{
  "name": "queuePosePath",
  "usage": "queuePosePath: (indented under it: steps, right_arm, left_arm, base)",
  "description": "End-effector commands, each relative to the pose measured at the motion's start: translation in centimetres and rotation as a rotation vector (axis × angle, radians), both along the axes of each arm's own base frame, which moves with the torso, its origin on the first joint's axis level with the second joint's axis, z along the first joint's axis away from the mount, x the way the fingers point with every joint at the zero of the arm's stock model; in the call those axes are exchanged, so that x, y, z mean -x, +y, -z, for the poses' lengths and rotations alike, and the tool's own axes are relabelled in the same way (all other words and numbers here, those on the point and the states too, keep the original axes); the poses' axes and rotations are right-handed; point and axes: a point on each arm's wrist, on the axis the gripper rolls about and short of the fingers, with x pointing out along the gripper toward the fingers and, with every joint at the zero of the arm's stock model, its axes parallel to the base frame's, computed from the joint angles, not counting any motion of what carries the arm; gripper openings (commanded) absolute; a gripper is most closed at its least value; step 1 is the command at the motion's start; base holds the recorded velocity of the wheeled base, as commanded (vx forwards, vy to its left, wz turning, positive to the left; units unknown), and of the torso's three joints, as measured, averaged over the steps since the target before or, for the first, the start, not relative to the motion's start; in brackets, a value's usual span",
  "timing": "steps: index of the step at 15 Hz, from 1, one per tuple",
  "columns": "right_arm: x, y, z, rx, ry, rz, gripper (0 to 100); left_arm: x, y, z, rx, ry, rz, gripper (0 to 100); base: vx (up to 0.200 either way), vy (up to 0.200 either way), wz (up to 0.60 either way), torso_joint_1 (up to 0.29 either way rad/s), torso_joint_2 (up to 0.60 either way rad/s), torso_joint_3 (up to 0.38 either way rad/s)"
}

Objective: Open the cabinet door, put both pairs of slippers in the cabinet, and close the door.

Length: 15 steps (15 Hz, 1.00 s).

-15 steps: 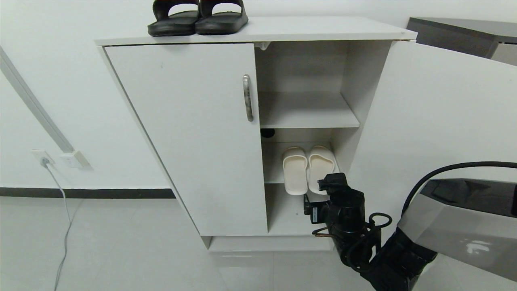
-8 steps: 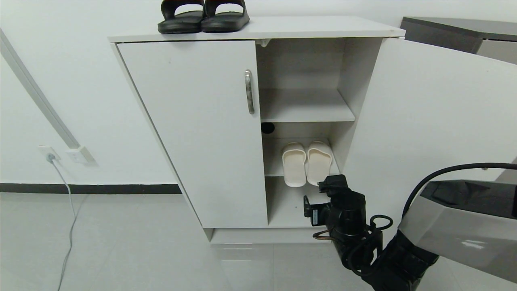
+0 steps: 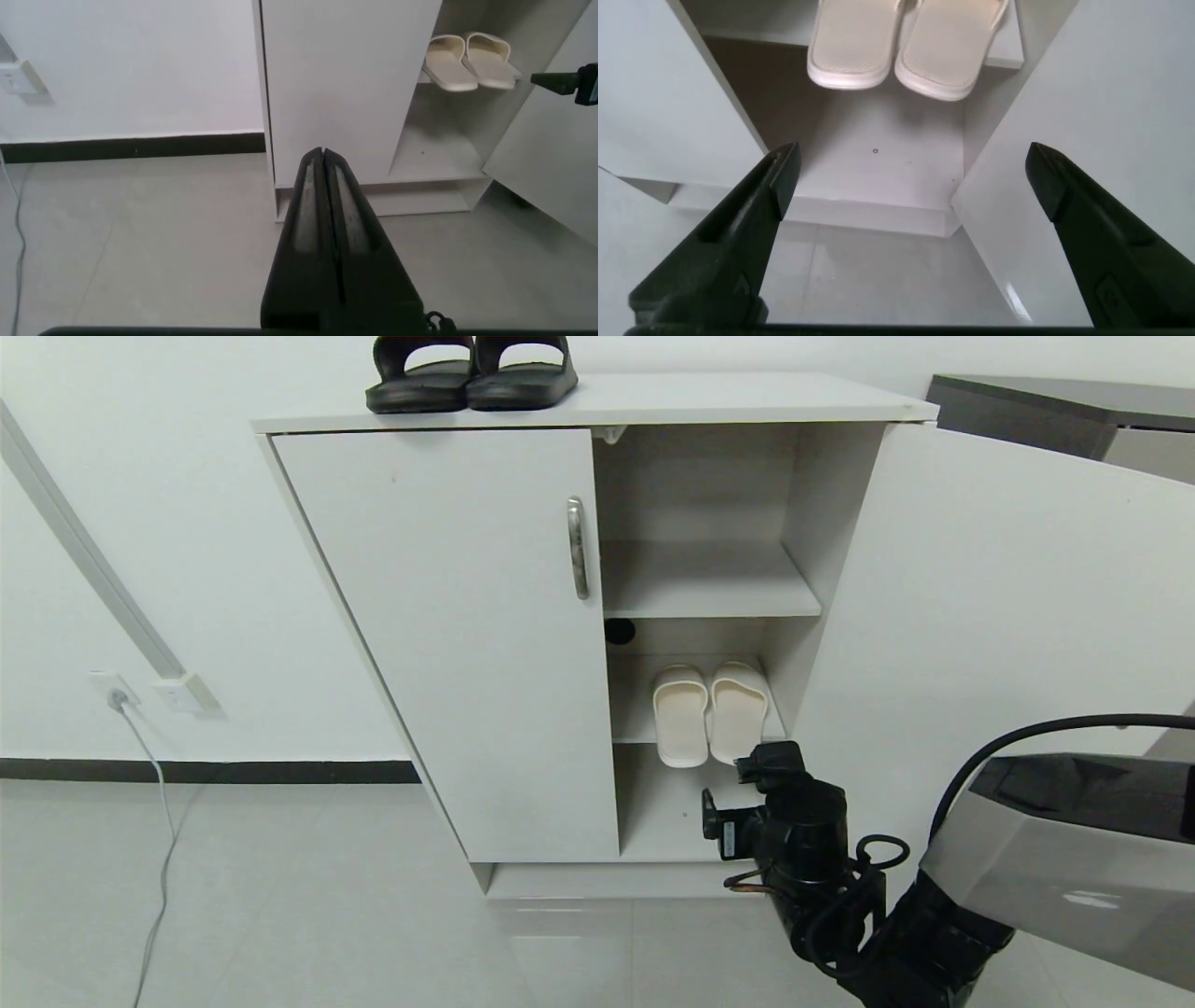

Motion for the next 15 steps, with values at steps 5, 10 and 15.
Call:
queuePosePath:
  steps: [5, 10, 15]
  right_arm:
    - [0.20, 0.17, 0.07, 0.000, -0.003, -0.006, 100]
    - [0.20, 0.17, 0.07, -0.002, -0.003, -0.006, 100]
    - [0.16, 0.20, -0.08, -0.014, -0.017, -0.007, 100]
  left_arm:
    - [-0.01, 0.00, -0.01, 0.000, 0.001, 0.000, 0]
    - [-0.01, 0.00, -0.01, 0.000, 0.001, 0.000, 0]
    - [-0.01, 0.00, -0.01, 0.000, 0.001, 0.000, 0]
  base:
    - [0.000, 0.000, 0.00, 0.003, 0.00, 0.112]
    - [0.000, 0.000, 0.00, 0.003, 0.00, 0.198]
    - [0.000, 0.000, 0.00, 0.001, 0.00, 0.037]
